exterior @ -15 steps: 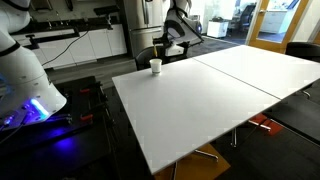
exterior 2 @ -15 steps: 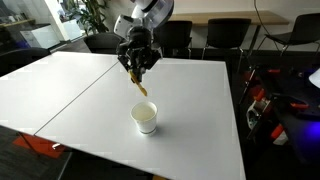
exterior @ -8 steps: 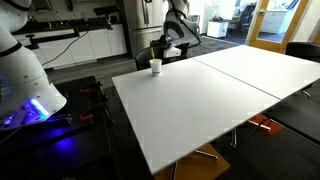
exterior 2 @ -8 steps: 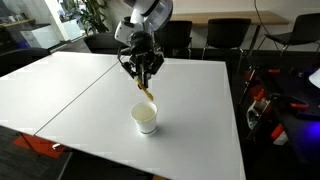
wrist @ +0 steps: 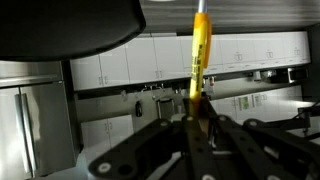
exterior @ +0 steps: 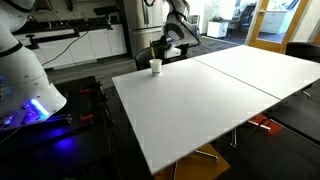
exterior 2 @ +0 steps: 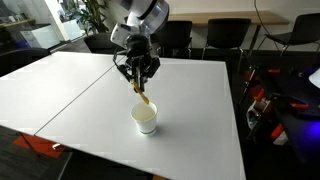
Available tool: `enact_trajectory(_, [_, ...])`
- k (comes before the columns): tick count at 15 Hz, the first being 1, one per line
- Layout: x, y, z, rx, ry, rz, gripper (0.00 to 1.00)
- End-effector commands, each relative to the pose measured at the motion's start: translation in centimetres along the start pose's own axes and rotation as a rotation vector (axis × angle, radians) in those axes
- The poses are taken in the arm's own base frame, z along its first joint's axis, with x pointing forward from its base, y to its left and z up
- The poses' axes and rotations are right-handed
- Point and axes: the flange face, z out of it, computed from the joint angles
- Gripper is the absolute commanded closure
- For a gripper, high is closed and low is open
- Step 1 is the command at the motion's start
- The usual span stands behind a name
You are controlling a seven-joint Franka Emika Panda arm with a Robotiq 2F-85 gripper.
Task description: Put the pen in the mug cup
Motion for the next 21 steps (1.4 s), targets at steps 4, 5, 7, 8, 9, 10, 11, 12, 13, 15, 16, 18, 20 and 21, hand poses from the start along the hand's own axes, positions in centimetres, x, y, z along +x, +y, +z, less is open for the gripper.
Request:
enact_trajectory(4, [-1.5,2.2,2.1,0.035,0.024,-0.088,0.97])
enact_trajectory(5, [-1.8,2.4,2.5,0.035,0.02,-0.093,0.97])
enact_trajectory(7, [-2.4,2.7,3.1,0.028,0.006,-0.104,0.97])
enact_trajectory(8, [-2.6,2.8,3.2,0.023,0.003,-0.103,0.97])
enact_trajectory(9, [-2.7,2.9,3.4,0.022,0.003,-0.107,0.97])
enact_trajectory(10, [-2.9,2.9,3.5,0.017,0.004,-0.112,0.97])
enact_trajectory(11, [-3.1,3.0,3.4,0.009,0.003,-0.112,0.97])
enact_trajectory(12, [-3.2,3.0,3.3,-0.003,-0.004,-0.112,0.97])
enact_trajectory(13, [-3.4,3.0,3.1,-0.011,-0.005,-0.11,0.97])
enact_trajectory(15, [-3.6,3.0,2.6,-0.033,-0.018,-0.107,0.97])
enact_trajectory(16, [-3.7,3.0,2.5,-0.043,-0.025,-0.104,0.97])
enact_trajectory(18, [-3.9,3.0,2.1,-0.056,-0.035,-0.099,0.64])
enact_trajectory(20, [-3.9,3.0,1.8,-0.071,-0.042,-0.097,0.56])
enact_trajectory(21, [-3.9,3.1,1.6,-0.077,-0.043,-0.098,0.49])
